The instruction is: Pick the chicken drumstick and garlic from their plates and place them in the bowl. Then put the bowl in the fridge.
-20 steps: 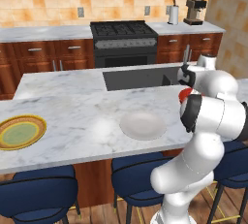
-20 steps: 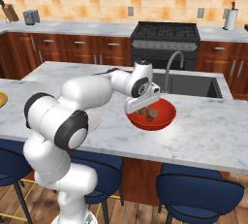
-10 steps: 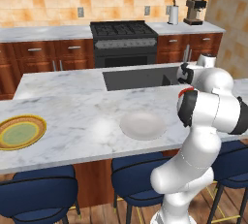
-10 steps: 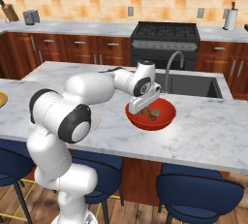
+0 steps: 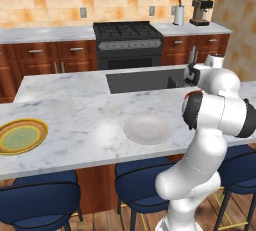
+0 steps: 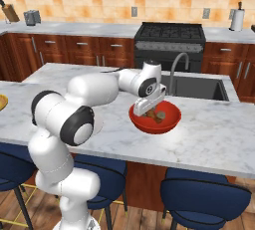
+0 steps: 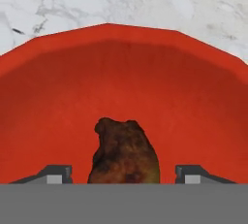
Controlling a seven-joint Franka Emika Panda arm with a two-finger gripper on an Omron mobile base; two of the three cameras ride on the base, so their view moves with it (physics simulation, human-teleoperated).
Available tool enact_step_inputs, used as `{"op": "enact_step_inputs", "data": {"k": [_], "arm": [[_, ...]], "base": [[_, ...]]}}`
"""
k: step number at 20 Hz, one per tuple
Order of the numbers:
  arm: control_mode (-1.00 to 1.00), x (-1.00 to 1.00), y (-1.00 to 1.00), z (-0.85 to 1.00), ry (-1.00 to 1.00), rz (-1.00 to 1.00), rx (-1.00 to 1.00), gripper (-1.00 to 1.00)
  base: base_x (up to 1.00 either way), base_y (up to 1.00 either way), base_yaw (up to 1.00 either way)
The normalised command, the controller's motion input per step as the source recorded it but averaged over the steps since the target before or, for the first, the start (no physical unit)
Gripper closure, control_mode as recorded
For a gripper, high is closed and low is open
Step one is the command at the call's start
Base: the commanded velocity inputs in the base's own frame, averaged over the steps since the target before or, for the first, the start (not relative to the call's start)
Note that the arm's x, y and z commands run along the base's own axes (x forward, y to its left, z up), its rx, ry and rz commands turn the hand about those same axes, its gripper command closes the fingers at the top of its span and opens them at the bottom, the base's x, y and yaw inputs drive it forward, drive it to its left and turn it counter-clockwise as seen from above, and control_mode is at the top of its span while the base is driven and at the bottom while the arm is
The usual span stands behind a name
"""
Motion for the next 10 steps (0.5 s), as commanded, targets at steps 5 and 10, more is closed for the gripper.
{"op": "enact_step_inputs", "data": {"k": [5, 10], "arm": [[-1.0, -0.12, 0.03, 0.17, 0.01, 0.0, 0.0, -1.0], [-1.0, -0.42, 0.07, 0.31, -0.05, -0.02, 0.0, -1.0]], "base": [[0.0, 0.0, 0.0], [0.0, 0.0, 0.0]]}}
